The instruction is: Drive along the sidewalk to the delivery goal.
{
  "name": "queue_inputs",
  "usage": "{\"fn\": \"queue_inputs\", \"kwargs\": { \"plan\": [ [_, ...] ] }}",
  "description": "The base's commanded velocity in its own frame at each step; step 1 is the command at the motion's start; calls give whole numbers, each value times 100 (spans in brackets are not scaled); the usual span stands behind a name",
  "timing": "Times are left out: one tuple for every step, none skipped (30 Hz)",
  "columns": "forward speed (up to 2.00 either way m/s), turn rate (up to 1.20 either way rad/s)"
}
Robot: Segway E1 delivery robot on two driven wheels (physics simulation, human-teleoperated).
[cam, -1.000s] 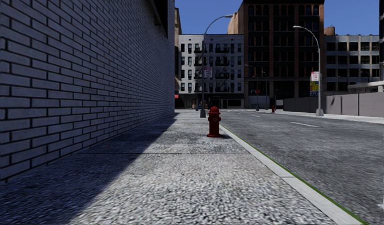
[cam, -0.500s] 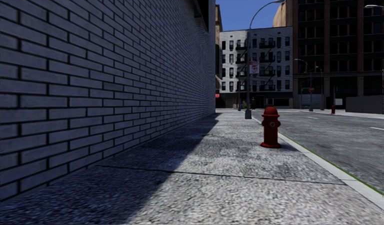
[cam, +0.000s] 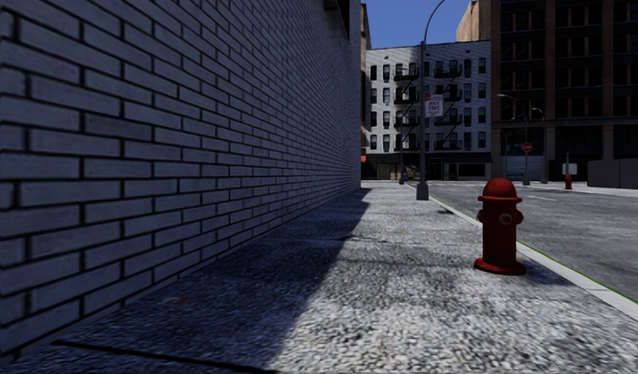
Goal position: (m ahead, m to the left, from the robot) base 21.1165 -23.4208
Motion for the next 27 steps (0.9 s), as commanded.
{"fn": "queue_inputs", "kwargs": {
  "plan": [
    [200, 0],
    [200, 0],
    [200, 0],
    [200, 0],
    [200, 0],
    [200, -1],
    [200, -15],
    [200, -21],
    [200, -23],
    [200, -23],
    [200, -23],
    [200, -23],
    [200, -23],
    [200, -23],
    [200, -23],
    [200, -23],
    [200, -23],
    [200, -23],
    [200, -23],
    [200, -23],
    [200, -23],
    [200, -23],
    [200, -23],
    [200, -23],
    [200, -23],
    [200, -23],
    [200, -23]
  ]
}}
